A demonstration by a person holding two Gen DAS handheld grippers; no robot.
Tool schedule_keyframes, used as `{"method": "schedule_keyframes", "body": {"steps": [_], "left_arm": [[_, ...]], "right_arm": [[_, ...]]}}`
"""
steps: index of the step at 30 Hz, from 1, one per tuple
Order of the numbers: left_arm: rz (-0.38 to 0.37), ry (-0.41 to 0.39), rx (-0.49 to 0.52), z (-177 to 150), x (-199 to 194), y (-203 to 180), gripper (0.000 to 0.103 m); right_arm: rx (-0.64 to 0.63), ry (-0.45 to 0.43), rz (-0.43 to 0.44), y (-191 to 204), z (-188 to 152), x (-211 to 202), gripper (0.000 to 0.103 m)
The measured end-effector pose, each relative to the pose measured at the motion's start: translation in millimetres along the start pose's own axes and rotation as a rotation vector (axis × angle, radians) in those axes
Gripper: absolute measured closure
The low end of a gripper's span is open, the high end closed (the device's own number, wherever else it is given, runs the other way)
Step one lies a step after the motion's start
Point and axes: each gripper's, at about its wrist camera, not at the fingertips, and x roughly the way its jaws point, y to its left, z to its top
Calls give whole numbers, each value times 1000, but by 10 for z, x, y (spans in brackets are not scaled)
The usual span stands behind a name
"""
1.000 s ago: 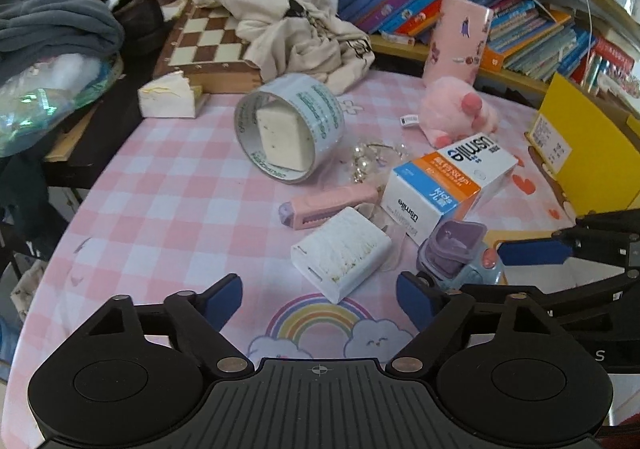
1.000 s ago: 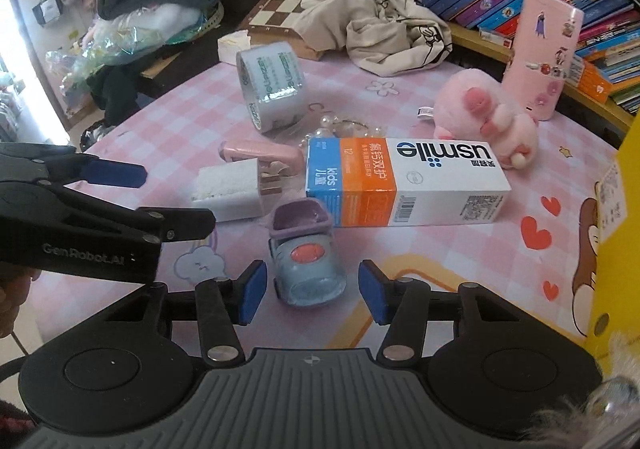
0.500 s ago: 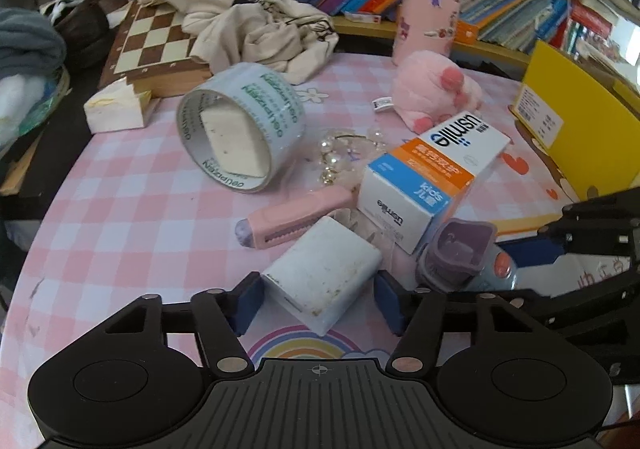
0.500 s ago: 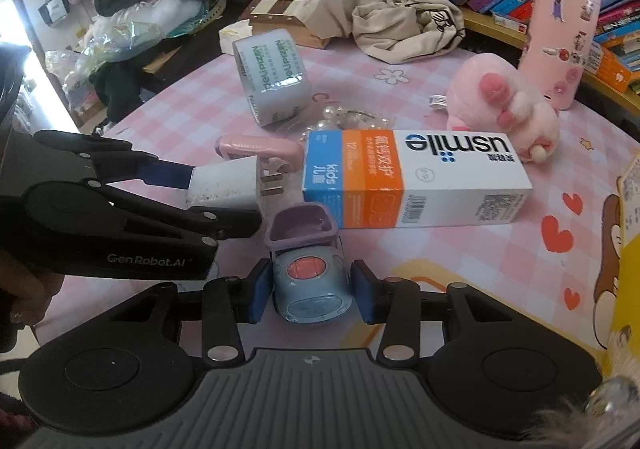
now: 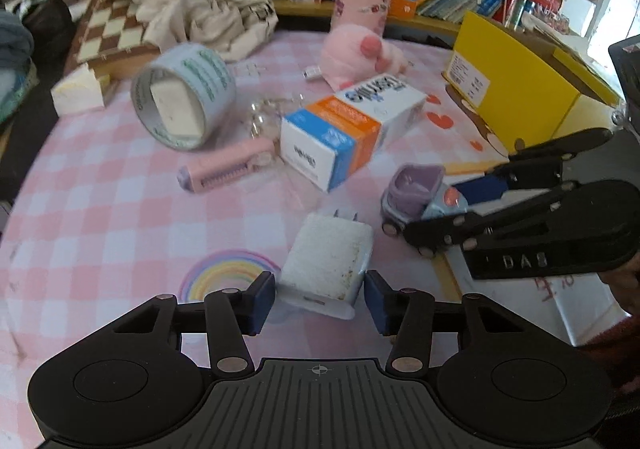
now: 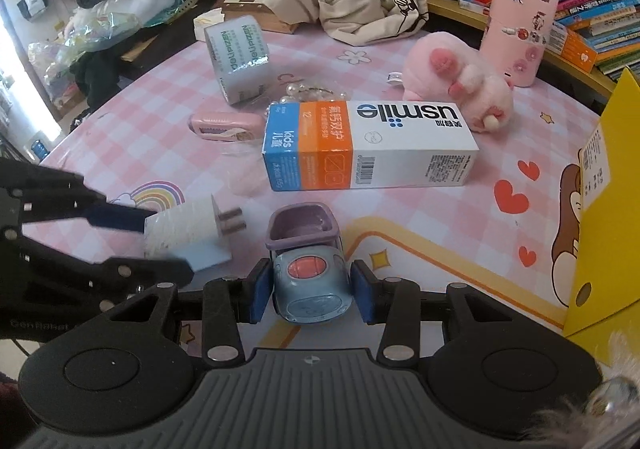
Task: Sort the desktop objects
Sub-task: 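Close left tool on white charger while right tool grasps blue toy car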
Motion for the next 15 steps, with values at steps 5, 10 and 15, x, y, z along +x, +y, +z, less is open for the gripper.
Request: {"method": "schedule_keyframes", "body": {"steps": [5,10,15], "left_arm": [[31,-17,121,57,88,-104,49],[27,-1,142,72,162,-119,49],[26,-1,128,56,179,-98,52]], "right_arm": [[-1,-2,7,-19,22,20,62],[5,4,21,-40,48,72,61],[-2,7,26,-26,70,129,59]]}}
